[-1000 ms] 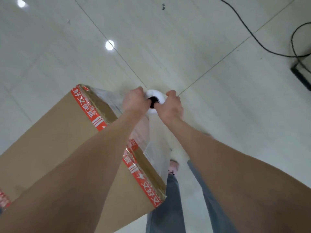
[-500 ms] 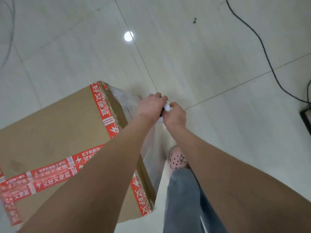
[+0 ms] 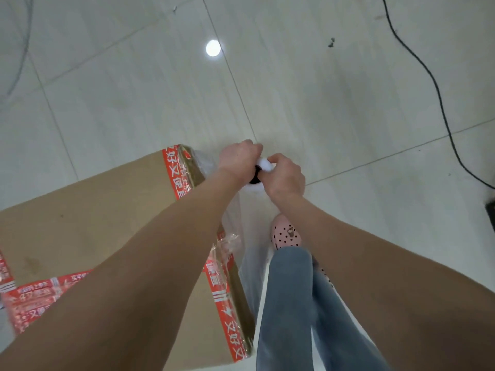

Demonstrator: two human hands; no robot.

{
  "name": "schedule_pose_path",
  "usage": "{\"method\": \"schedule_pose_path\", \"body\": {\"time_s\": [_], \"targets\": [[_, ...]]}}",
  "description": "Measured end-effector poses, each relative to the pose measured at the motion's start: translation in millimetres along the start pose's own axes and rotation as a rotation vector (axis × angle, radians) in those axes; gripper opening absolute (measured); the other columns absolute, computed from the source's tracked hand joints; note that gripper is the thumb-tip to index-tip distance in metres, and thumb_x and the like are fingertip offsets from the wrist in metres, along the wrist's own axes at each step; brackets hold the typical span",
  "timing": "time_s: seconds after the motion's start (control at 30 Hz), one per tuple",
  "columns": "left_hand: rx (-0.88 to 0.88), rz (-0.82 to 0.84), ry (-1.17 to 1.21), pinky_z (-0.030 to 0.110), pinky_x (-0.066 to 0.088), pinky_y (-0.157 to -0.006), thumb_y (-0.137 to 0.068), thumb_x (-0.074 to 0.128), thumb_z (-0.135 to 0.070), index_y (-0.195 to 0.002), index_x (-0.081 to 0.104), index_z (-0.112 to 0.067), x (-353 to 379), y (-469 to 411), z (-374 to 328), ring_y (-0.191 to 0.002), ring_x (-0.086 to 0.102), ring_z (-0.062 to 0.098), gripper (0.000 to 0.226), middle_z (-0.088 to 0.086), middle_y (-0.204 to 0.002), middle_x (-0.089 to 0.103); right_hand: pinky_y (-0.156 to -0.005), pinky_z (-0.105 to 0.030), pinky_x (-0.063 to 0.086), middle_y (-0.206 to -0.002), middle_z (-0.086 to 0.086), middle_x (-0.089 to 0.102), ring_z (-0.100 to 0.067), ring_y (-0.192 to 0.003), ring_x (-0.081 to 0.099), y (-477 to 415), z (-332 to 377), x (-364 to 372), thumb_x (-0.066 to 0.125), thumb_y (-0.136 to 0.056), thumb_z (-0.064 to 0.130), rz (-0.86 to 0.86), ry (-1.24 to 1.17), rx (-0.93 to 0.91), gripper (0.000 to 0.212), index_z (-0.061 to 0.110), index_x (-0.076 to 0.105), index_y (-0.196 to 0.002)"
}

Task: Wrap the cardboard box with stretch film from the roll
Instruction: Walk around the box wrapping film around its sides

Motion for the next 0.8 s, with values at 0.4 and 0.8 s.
{"method": "schedule_pose_path", "body": {"time_s": [0.4, 0.8], "targets": [[-0.223, 0.063, 0.147, 0.032, 0.037, -0.058, -0.084, 0.058, -0.020, -0.097, 0.047, -0.010, -14.1, -17.5, 52.7, -0.079, 0.054, 0.028, 0.020, 0.008, -0.094, 0.055, -0.085, -0.041, 0.054, -0.115, -0.007, 0.056, -0.029, -0.095, 0.065, -23.5, 23.6, 27.7, 0.072, -0.072, 0.035, 0.188, -0.347, 0.214, 0.060, 0.014, 0.047, -0.123], [-0.128, 0.070, 0.039, 0.031, 0.035, -0.059, -0.081, 0.055, -0.013, -0.102, 0.055, -0.011, -32.3, -38.7, 62.4, -0.078, 0.050, 0.026, 0.021, 0.009, -0.099, 0.057, -0.072, -0.030, 0.047, -0.095, 0.003, 0.060, -0.019, -0.084, 0.059, -42.3, 55.7, 20.3, 0.064, -0.079, 0.025, 0.086, -0.155, 0.026, 0.037, 0.022, 0.057, -0.115]]}}
Point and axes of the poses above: each hand's wrist, its own y-axis away from the middle knuckle, its own x-axis out of the palm, z = x × y, the point moved 5 cm from there along -y, towards the middle knuckle
